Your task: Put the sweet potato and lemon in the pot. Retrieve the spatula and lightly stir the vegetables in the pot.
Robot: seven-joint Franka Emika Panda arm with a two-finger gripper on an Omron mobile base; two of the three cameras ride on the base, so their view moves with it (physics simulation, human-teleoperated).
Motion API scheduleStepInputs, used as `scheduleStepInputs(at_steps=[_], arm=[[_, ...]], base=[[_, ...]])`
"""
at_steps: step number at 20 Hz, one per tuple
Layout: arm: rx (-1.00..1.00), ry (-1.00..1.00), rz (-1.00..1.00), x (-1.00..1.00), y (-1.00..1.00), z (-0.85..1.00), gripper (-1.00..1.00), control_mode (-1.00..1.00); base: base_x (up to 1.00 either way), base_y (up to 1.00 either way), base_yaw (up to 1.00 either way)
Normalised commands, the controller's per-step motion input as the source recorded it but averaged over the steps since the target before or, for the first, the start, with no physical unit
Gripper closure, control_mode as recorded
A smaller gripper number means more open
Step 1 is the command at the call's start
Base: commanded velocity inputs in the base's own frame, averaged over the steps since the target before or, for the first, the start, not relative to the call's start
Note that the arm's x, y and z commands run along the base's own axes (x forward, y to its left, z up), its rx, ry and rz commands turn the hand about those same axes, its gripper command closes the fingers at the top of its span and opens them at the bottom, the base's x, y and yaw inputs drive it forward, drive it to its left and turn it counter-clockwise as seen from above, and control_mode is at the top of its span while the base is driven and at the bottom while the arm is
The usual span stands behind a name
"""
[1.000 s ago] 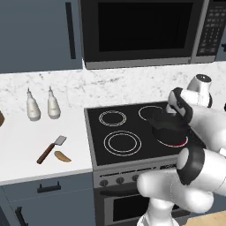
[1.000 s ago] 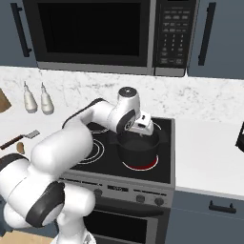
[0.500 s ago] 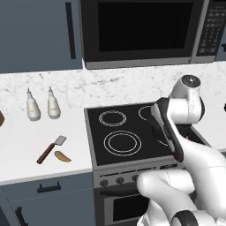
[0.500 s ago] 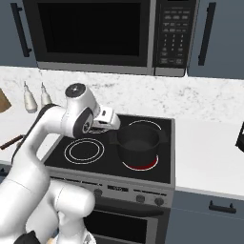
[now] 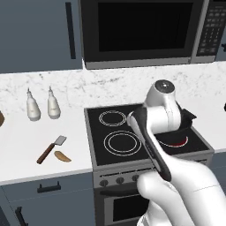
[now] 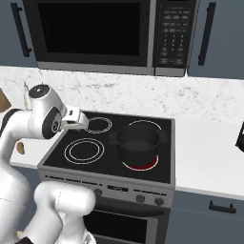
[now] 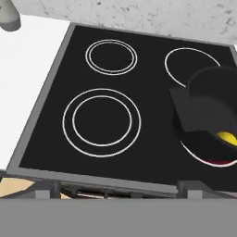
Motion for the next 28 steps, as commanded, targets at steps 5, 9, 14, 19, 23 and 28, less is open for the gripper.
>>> scheduleStepInputs(at_steps=[5,9,14,19,23,28], arm=[[0.00,0.03,0.16,-0.19,1.00,-0.20,-1.00,-1.00],[0.00,0.06,0.16,-0.03,1.00,-0.34,-1.00,-1.00],[0.00,0.08,0.12,0.00,1.00,-0.36,-1.00,-1.00],[0.00,0.10,0.08,0.19,1.00,-0.36,-1.00,-1.00],[0.00,0.15,0.03,0.40,1.00,-0.33,-1.00,-1.00],[0.00,0.12,0.00,0.44,0.90,-0.20,-1.00,-1.00]], base=[[0.00,0.00,0.00],[0.00,0.00,0.00],[0.00,0.00,0.00],[0.00,0.00,0.00],[0.00,0.00,0.00],[0.00,0.00,0.00]])
